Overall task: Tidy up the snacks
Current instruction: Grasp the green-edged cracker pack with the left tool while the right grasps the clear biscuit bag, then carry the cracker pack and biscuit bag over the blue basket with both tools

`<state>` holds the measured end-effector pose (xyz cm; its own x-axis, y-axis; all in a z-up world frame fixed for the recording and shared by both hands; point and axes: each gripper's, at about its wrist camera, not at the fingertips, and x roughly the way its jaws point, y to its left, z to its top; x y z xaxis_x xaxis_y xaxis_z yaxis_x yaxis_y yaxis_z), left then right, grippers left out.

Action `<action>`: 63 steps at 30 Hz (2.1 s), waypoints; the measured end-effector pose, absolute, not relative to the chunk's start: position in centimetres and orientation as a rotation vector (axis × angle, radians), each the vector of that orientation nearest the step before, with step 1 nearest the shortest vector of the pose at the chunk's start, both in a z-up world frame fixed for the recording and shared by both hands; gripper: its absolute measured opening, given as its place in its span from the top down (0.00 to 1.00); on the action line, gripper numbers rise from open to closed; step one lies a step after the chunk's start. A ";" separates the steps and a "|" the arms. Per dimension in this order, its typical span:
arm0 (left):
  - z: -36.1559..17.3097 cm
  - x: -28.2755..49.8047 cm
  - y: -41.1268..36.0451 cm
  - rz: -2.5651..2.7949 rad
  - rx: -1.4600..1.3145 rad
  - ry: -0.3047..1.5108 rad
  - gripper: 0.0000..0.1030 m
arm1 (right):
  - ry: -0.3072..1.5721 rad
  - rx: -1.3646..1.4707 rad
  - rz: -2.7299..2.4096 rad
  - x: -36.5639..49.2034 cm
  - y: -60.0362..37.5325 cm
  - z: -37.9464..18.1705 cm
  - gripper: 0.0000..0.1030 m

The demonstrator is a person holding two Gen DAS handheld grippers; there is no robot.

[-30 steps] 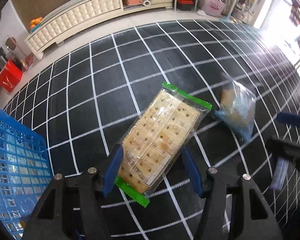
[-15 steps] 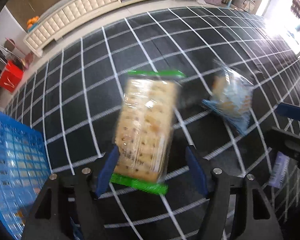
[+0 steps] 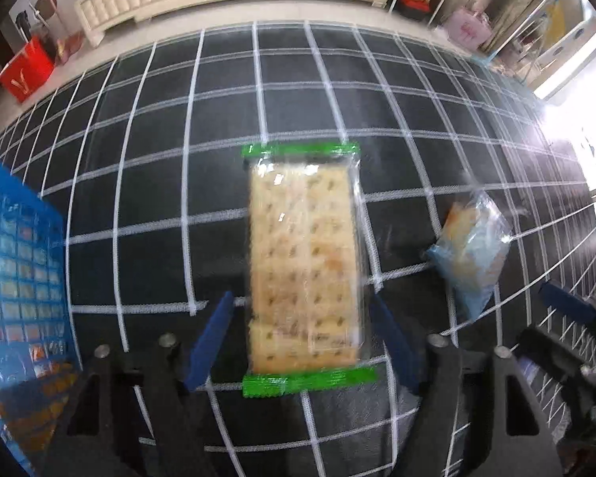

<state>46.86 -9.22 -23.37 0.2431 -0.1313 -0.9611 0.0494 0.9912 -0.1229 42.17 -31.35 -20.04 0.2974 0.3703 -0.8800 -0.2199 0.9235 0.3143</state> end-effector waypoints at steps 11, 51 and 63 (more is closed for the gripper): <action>-24.4 48.9 -9.7 -0.029 0.011 1.323 0.10 | 1.282 0.255 0.323 44.3 -31.5 -21.3 0.23; -21.5 44.6 -4.2 -0.077 -0.123 1.204 0.49 | 1.279 0.143 0.243 43.0 -26.2 -19.5 0.44; -14.8 37.0 -4.9 -0.102 -0.075 1.123 0.49 | 1.121 0.188 0.308 33.2 -27.7 -9.7 0.44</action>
